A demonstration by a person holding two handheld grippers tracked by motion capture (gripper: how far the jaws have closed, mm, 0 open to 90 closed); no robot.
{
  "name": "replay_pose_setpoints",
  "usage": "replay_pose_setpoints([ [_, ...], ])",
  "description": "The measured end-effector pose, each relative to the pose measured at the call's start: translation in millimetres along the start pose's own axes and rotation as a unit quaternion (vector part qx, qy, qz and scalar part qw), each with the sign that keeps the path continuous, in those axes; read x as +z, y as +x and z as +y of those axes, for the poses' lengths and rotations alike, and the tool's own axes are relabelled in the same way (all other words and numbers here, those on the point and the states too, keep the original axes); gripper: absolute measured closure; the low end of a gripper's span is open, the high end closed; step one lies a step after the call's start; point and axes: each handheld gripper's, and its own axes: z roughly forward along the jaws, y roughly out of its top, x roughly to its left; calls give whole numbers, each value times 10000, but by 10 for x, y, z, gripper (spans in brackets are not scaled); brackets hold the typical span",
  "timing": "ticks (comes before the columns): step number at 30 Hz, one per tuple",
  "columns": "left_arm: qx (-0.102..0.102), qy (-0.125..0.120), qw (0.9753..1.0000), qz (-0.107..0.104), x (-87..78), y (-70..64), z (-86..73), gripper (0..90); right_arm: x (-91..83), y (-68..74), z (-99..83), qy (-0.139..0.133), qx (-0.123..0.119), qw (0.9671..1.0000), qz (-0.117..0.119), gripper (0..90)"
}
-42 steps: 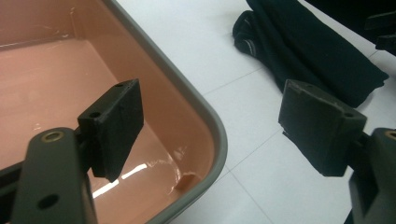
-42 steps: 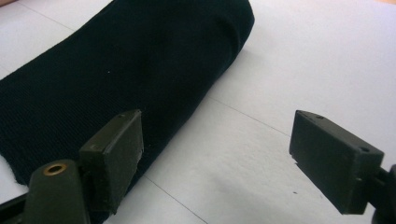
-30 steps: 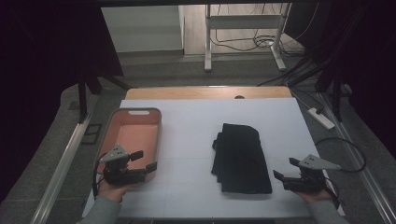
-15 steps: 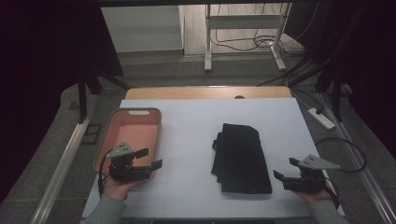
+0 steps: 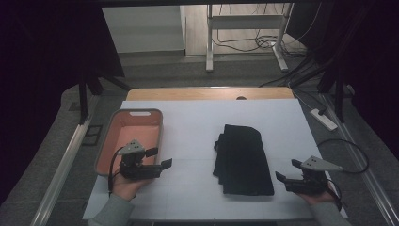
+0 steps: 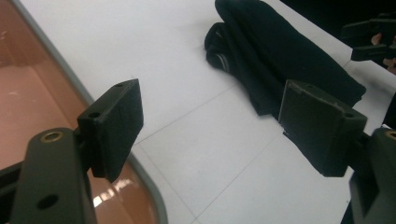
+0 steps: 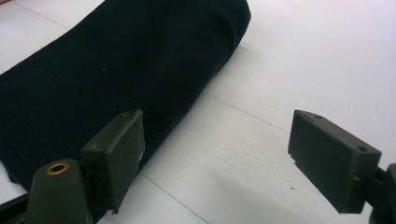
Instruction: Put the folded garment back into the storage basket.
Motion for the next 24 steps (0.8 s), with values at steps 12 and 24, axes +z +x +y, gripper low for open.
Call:
replay_pose_setpoints([
  [12, 15, 47, 9999, -148, 163, -69, 93, 217, -4, 1, 1, -6, 1, 10000, 3, 196],
  [24, 26, 123, 9996, -235, 308, -101, 161, 213, -2, -7, -5, 4, 5, 10000, 5, 196],
])
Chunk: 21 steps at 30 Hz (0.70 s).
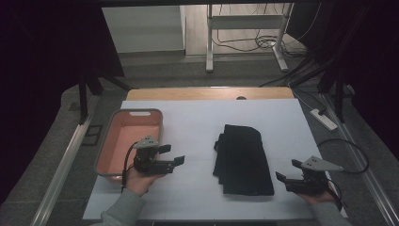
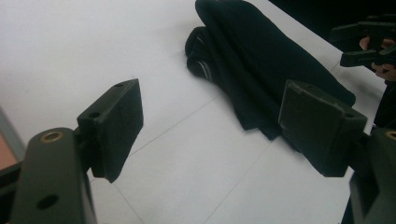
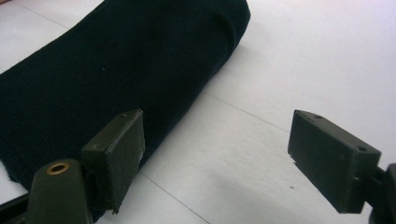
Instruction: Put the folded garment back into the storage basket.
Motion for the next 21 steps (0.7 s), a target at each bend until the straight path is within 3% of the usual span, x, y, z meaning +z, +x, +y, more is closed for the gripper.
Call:
replay_pose_setpoints([
  [21, 57, 99, 9999, -100, 211, -54, 112, 211, 5, 4, -4, -13, -7, 10000, -14, 199],
])
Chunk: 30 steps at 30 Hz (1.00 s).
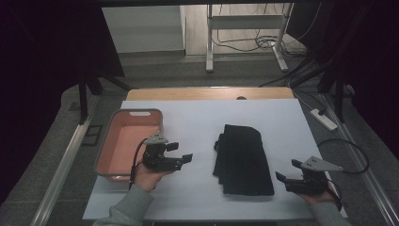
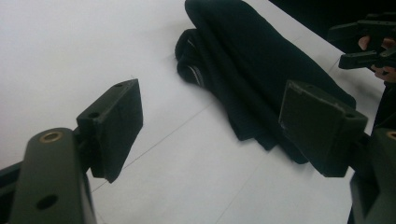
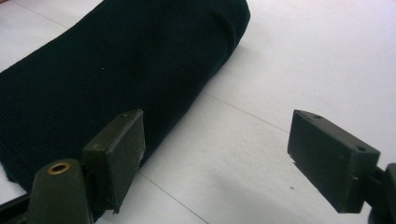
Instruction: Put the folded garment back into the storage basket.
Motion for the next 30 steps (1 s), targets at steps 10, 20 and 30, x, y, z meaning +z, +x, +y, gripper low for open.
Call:
replay_pose_setpoints([
  [10, 25, 19, 10000, -27, 74, -20, 49, 211, 1, -3, -2, 1, 3, 10000, -1, 199],
  [20, 79, 84, 9999, -56, 184, -52, 105, 211, 6, -7, -7, 22, 15, 10000, -4, 199],
  [30, 185, 108, 9998, -43, 293, -106, 177, 211, 6, -13, -10, 8, 24, 10000, -26, 199],
])
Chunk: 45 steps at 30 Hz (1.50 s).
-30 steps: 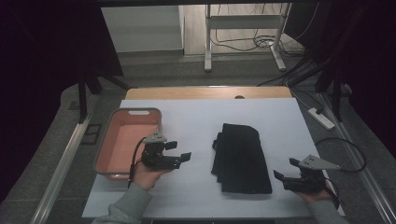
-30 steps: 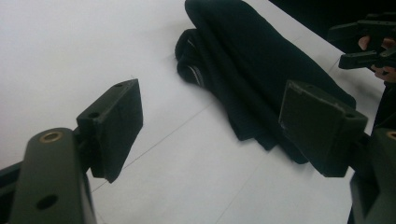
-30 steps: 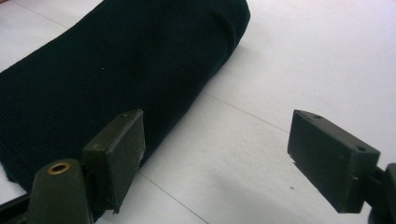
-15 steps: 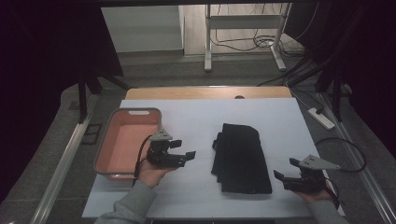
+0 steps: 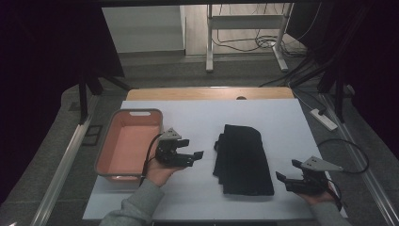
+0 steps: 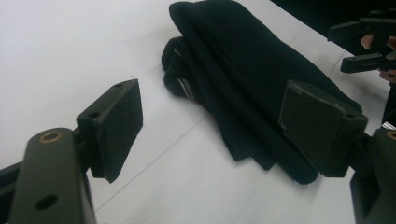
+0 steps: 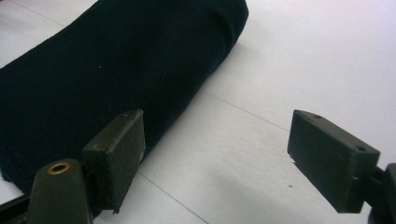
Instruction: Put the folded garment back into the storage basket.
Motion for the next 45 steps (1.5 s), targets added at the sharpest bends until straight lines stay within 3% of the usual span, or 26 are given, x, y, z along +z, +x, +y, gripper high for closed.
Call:
replay_pose_setpoints([
  [19, 238, 143, 9995, -133, 265, -88, 146, 210, 4, -4, -6, 13, 4, 10000, -15, 201],
  [45, 331, 233, 9989, -232, 554, -186, 320, 210, 15, -10, -18, 67, -38, 10000, -52, 202],
])
